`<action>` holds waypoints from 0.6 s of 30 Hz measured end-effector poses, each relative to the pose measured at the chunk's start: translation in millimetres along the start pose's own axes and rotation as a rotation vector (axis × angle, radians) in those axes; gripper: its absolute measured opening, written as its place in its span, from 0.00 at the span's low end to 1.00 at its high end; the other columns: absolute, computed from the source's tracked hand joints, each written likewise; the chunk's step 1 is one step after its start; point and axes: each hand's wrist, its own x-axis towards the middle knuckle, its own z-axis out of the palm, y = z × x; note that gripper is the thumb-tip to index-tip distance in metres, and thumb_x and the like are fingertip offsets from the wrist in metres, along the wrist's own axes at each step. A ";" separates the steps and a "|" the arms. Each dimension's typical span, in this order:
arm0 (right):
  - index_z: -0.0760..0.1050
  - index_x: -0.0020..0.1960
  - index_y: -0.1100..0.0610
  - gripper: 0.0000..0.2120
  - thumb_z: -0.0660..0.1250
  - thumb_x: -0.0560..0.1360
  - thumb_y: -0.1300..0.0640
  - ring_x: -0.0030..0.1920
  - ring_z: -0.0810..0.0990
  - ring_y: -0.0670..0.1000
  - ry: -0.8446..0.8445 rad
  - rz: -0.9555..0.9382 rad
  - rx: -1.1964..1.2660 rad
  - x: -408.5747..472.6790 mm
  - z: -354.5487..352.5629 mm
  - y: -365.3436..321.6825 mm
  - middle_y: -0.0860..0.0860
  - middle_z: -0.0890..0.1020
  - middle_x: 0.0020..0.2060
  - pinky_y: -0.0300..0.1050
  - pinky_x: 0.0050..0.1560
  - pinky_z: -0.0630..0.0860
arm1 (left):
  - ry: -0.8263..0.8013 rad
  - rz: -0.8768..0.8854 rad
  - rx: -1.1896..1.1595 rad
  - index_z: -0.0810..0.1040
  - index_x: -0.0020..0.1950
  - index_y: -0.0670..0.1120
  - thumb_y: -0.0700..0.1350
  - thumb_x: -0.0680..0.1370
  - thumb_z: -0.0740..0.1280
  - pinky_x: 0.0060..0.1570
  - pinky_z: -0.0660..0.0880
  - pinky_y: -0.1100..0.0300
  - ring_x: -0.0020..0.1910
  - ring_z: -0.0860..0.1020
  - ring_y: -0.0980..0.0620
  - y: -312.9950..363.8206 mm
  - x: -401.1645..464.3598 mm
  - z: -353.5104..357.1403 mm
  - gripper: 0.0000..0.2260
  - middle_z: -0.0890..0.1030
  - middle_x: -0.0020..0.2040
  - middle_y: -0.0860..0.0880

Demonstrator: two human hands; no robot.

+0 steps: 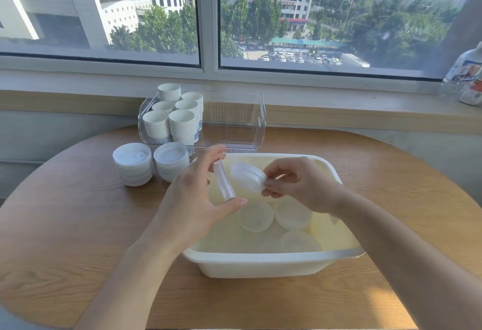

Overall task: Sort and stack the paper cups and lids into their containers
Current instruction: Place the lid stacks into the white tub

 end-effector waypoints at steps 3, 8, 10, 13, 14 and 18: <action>0.82 0.50 0.62 0.03 0.73 0.79 0.63 0.49 0.88 0.56 0.045 -0.041 0.147 -5.3 -0.6 -6.1 0.57 0.88 0.44 0.50 0.53 0.84 | 0.010 -0.019 0.028 0.69 0.74 0.60 0.58 0.67 0.82 0.52 0.65 0.80 0.56 0.73 0.73 0.4 -1.6 -0.2 0.39 0.74 0.64 0.64; 0.82 0.51 0.63 0.06 0.75 0.77 0.61 0.49 0.88 0.52 -0.069 -0.038 0.152 -7.6 3.0 -9.5 0.58 0.88 0.44 0.48 0.51 0.82 | -0.026 -0.025 0.067 0.68 0.77 0.60 0.64 0.66 0.78 0.51 0.64 0.79 0.51 0.72 0.64 3.0 -1.4 -0.9 0.41 0.72 0.63 0.64; 0.82 0.52 0.62 0.04 0.73 0.79 0.62 0.49 0.88 0.52 -0.131 -0.064 0.154 -6.5 4.6 -8.9 0.60 0.88 0.46 0.48 0.51 0.82 | -0.043 -0.016 0.064 0.67 0.78 0.60 0.66 0.66 0.77 0.50 0.65 0.78 0.50 0.72 0.69 5.0 -0.9 -1.7 0.43 0.72 0.63 0.65; 0.82 0.55 0.65 0.06 0.70 0.80 0.65 0.49 0.86 0.50 -0.211 -0.092 0.166 -6.7 6.1 -8.0 0.63 0.86 0.49 0.48 0.55 0.82 | -0.051 0.004 0.045 0.66 0.78 0.61 0.70 0.63 0.73 0.52 0.65 0.79 0.53 0.68 0.81 7.9 -0.8 -2.5 0.44 0.72 0.62 0.65; 0.81 0.56 0.66 0.06 0.70 0.80 0.66 0.49 0.86 0.50 -0.235 -0.099 0.157 -6.7 6.5 -7.5 0.64 0.86 0.50 0.48 0.56 0.82 | -0.047 0.003 0.033 0.67 0.78 0.61 0.71 0.63 0.72 0.52 0.65 0.79 0.54 0.68 0.82 8.3 -0.9 -2.8 0.44 0.73 0.62 0.65; 0.82 0.58 0.65 0.07 0.69 0.81 0.66 0.49 0.85 0.52 -0.307 -0.126 0.106 -6.0 8.7 -8.2 0.62 0.86 0.51 0.47 0.58 0.80 | -0.054 0.015 0.036 0.68 0.75 0.64 0.71 0.64 0.71 0.52 0.67 0.74 0.54 0.68 0.81 8.5 -1.1 -3.0 0.40 0.74 0.62 0.65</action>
